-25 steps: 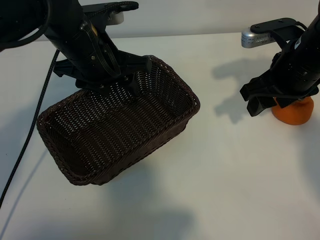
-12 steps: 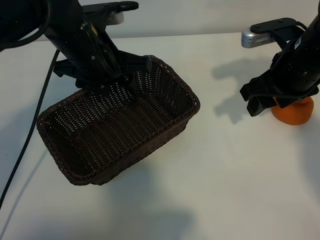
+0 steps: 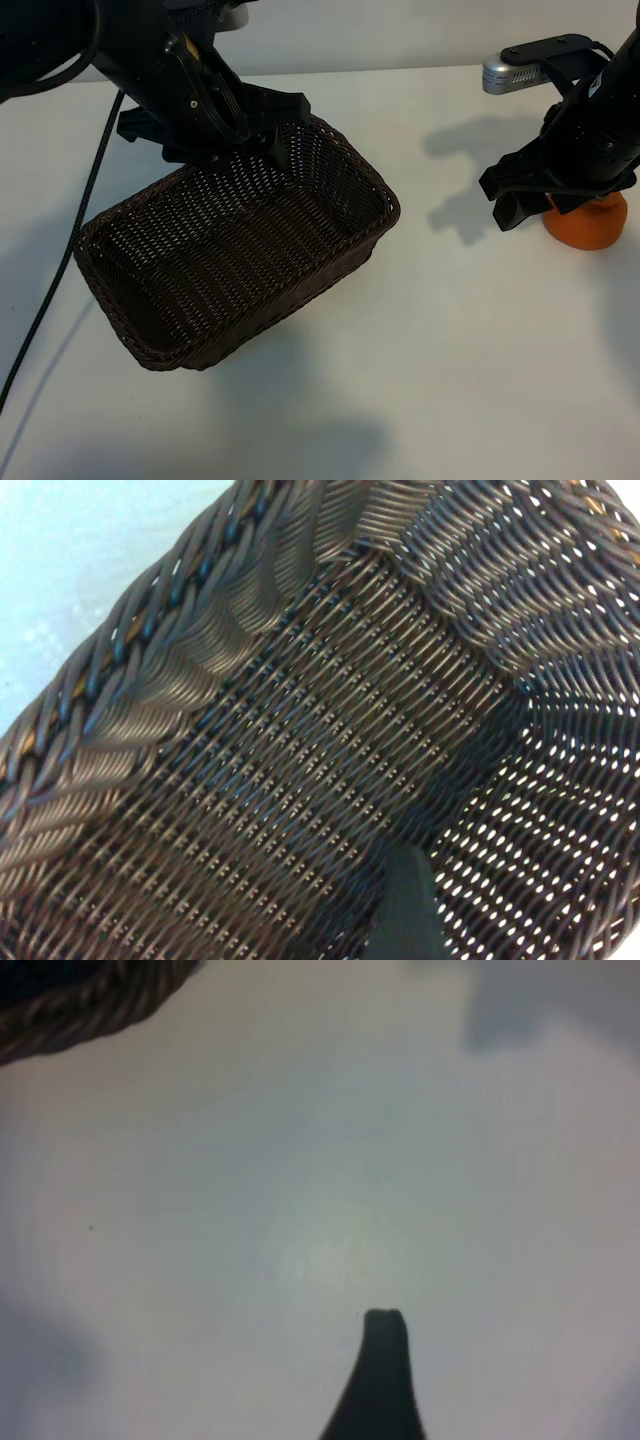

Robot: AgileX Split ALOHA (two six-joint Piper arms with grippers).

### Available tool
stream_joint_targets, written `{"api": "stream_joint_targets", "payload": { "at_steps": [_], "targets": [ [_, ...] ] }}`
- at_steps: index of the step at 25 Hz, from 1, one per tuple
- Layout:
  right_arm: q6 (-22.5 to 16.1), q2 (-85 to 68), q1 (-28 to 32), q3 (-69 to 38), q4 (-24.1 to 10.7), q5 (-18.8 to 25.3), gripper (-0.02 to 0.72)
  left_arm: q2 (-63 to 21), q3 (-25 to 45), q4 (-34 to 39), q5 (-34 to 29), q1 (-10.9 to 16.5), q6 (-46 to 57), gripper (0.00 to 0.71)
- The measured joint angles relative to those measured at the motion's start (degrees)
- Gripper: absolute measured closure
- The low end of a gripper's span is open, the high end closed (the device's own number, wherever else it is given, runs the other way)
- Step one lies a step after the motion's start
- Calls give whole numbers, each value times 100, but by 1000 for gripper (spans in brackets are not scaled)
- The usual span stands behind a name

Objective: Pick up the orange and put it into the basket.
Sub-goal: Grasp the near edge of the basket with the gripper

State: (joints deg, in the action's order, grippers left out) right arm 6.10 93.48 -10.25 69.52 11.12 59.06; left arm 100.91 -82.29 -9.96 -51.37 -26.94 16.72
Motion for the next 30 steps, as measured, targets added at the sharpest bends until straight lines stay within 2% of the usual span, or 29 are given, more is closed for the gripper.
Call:
{"api": "stream_joint_targets", "payload": {
  "at_steps": [4, 7, 16, 19, 25, 30],
  "targets": [
    [0, 0, 0, 0, 0, 0, 108, 0, 43, 263, -292, 0, 410, 145],
    [0, 0, 0, 0, 0, 0, 108, -83, 387, 386, -422, 0, 619, 145],
    [4, 0, 0, 0, 0, 0, 108, -1267, 2329, 533, 519, -55, 1267, 145],
    [4, 0, 0, 0, 0, 0, 108, -1704, 2638, 955, 509, -55, 1717, 145],
    [22, 0, 0, 0, 0, 12, 108, -2363, 2999, 2306, -166, -55, 3226, 145],
    [44, 0, 0, 0, 9, 30, 108, -2520, 3195, 2670, -158, -55, 3998, 145]
  ]
}}
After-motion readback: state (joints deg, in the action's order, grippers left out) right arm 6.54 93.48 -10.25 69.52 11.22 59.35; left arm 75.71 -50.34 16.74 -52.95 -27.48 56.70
